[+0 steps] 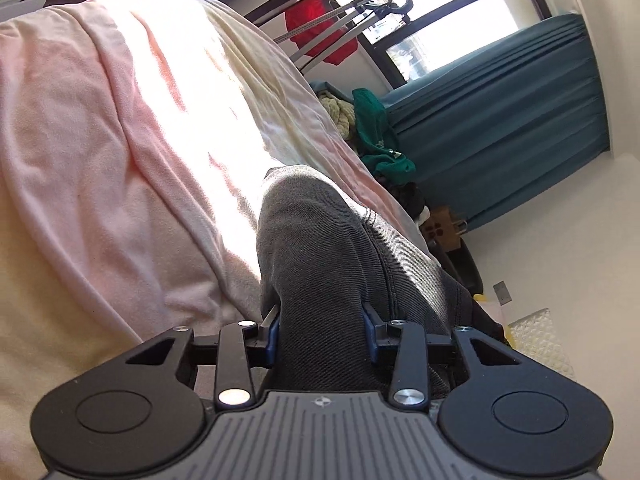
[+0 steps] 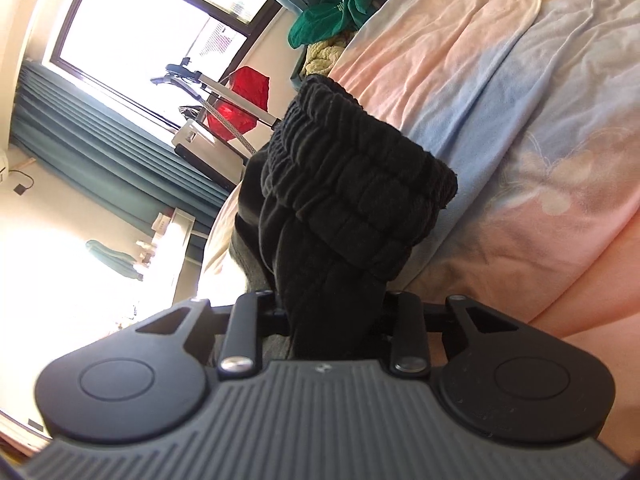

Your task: Fold clothes

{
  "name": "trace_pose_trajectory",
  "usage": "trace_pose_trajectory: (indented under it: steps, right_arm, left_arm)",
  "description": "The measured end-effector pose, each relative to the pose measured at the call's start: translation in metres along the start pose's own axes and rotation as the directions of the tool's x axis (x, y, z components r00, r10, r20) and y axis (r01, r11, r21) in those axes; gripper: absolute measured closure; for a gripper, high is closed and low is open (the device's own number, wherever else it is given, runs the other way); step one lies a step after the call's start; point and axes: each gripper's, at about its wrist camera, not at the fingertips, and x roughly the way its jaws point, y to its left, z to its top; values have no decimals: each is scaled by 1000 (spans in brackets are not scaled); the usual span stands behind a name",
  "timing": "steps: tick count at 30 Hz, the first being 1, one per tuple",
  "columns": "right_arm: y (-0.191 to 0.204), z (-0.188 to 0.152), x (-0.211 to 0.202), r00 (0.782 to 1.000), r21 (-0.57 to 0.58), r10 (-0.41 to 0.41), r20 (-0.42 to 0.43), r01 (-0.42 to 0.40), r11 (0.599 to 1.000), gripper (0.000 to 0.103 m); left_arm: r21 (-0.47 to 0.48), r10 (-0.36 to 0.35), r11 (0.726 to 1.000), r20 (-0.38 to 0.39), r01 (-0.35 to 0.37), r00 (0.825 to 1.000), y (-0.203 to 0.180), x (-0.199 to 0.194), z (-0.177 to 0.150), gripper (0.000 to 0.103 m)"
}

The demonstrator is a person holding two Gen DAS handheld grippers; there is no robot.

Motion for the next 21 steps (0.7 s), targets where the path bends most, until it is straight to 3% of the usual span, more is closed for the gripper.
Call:
trace_pose_trajectory:
  steps: [6, 11, 16, 21]
  right_arm:
    - [-4, 8, -51, 1000, 52, -1, -10, 2, 999, 71]
    - [-18, 42, -94, 1000, 133, -3, 21, 0, 991, 72]
    - [-39, 100, -136, 995, 150, -18, 100, 3, 989, 72]
    - [-70, 179, -154, 979, 160, -93, 180, 64, 985, 73]
  left_arm:
    - [52, -21, 998, 13, 21, 1000, -48, -20, -18, 67]
    - [97, -32, 995, -15, 33, 999, -110, -1, -31, 69]
    - [161, -67, 984, -80, 80, 994, -186, 68, -40, 69]
    - [198, -96, 973, -128, 120, 987, -263, 168, -56, 69]
